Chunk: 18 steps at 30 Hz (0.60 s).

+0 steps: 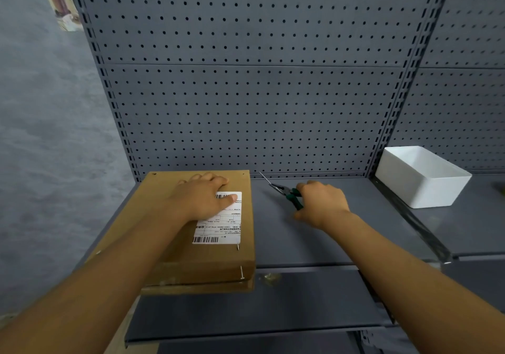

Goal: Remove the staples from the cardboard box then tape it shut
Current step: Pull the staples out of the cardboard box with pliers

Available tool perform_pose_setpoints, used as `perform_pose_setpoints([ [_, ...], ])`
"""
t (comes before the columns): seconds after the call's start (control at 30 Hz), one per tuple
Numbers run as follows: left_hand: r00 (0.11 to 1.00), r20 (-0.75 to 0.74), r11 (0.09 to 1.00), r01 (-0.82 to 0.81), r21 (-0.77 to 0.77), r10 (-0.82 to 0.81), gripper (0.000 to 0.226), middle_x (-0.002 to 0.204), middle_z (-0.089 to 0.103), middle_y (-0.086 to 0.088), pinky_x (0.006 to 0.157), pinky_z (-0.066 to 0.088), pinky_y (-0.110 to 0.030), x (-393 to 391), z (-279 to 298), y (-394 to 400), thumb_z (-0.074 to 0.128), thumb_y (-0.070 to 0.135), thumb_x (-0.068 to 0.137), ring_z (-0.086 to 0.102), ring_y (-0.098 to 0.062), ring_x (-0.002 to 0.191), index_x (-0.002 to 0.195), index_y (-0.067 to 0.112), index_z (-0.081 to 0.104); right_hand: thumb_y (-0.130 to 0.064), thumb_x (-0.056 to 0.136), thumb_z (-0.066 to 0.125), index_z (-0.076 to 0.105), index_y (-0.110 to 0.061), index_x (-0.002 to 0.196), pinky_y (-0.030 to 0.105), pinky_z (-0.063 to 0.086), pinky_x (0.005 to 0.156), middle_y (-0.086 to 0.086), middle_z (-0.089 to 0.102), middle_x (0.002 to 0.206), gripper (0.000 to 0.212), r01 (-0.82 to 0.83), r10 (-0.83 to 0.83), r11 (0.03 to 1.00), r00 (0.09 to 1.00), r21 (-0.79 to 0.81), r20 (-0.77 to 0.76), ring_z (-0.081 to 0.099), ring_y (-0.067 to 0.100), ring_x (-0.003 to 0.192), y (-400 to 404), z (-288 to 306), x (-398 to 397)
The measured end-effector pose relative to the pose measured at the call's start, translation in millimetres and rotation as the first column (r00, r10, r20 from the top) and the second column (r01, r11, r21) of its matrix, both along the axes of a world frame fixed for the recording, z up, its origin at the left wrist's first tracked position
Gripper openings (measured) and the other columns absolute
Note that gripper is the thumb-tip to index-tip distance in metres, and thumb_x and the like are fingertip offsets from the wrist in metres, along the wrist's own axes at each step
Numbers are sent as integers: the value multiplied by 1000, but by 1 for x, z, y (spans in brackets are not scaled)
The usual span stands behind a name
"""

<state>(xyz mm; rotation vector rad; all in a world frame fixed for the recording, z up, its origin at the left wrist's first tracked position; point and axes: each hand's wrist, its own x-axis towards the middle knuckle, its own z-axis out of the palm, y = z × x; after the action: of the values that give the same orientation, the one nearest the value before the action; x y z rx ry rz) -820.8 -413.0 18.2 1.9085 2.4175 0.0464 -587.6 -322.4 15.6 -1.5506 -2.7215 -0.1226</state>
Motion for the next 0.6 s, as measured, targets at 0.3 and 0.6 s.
perform_pose_setpoints([
  [0.3, 994, -82, 977, 82, 197, -66, 49, 134, 48, 4, 105, 31, -39, 5, 9, -1, 39, 52, 95, 43, -17, 124, 137, 27, 42, -39, 82, 66, 53, -18, 127, 32, 45, 68, 6, 57, 117, 50, 16, -11, 999, 991, 35, -132, 61, 27, 95, -6, 16, -4],
  [0.6, 940, -242, 926, 298, 231, -242, 44, 131, 50, 3, 103, 30, -36, 34, 34, 29, 39, 43, 97, 43, -18, 124, 136, 23, 43, -43, 82, 66, 53, -18, 126, 34, 49, 70, 6, 58, 116, 52, 94, -79, 992, 983, 87, -165, 62, 27, 93, -9, 38, 26],
])
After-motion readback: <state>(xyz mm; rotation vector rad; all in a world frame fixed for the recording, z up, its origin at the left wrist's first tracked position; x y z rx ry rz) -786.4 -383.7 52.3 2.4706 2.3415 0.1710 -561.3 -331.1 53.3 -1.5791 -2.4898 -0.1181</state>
